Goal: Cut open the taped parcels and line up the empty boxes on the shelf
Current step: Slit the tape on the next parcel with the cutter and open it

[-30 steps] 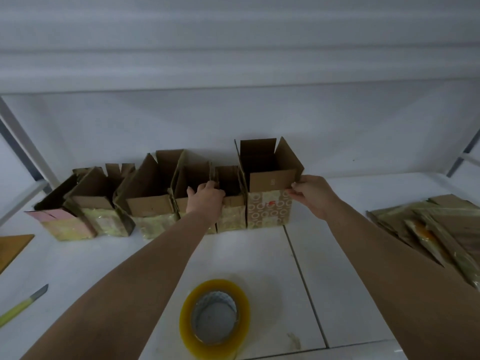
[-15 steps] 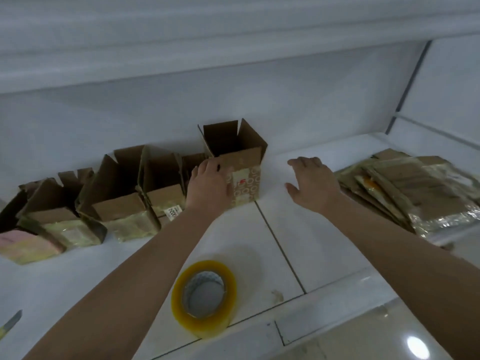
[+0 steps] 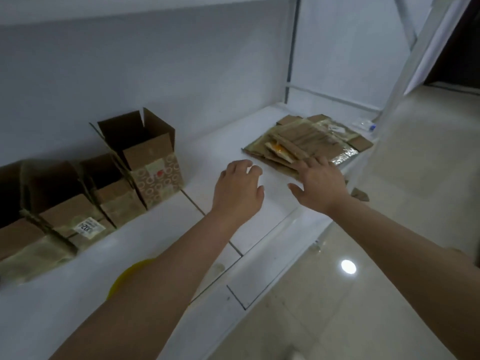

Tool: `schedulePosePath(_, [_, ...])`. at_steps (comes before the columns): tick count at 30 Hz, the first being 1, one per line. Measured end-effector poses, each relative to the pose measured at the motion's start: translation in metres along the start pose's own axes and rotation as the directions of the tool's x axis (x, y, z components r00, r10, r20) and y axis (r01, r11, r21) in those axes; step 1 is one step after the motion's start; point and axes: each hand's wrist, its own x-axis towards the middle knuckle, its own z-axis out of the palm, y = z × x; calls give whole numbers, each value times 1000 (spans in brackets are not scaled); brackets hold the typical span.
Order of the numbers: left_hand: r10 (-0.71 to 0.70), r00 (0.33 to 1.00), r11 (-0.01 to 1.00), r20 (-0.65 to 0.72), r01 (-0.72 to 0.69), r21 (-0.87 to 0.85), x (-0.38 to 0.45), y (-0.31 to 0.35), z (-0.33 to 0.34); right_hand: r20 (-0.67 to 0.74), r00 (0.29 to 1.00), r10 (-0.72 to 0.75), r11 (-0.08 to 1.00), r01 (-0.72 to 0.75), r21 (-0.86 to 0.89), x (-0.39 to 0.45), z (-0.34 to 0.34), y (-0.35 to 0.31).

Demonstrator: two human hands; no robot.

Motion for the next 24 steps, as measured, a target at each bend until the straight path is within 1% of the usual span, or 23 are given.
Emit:
schedulePosePath(5, [91,995,996,35,-92,10,40,48,24,-8,999,53,998,-53,21,2,8,53])
schedulePosePath(9, [113,992,993,55,-114,23,86,84,51,-7,998,69,997,-69,17,21,12,109])
schedulePosePath(14, [66,994,998,83,-67,12,151,123,80,25,997,72,997,-71,-11,58,16,191])
schedulePosePath(17, [15,997,998,75,-19,52,181,133,93,47,997,58,998,-57,-25,81,23,225])
schedulePosePath(19, [-37,997,997,74,31,74,194,136,102,63,997,37,999,-36,-15,98,30,237])
schedulePosePath(24, [-140,983,984,114,126,126,213,129,126,124,992,6,996,-17,86,137,60,248])
